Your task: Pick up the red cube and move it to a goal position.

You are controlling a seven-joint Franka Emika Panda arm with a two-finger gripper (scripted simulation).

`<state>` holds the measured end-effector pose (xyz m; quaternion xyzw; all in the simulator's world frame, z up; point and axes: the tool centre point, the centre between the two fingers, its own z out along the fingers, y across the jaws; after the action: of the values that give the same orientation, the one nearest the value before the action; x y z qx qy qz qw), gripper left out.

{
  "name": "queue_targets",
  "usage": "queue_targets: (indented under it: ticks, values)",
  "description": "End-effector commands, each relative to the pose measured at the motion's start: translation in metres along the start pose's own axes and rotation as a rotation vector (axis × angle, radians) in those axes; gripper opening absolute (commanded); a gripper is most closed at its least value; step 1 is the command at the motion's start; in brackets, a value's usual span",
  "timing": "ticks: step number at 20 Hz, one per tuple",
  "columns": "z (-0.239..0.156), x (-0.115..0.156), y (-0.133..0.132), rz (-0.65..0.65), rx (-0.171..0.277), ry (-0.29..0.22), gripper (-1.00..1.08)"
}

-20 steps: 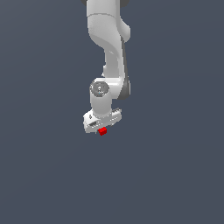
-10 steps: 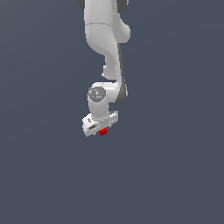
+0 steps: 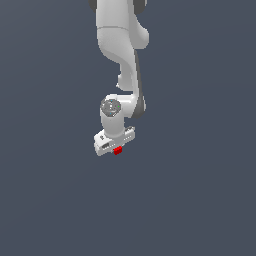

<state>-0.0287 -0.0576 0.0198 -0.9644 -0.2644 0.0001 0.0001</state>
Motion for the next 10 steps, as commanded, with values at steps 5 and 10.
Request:
queue_targets:
  ticks: [5, 10]
  values:
    - [-0.0002, 0.0001, 0.0, 0.0, 0.0, 0.0, -1.0]
    - [-0.0058, 0.0043, 0.0013, 0.0, 0.0, 0.0, -1.0]
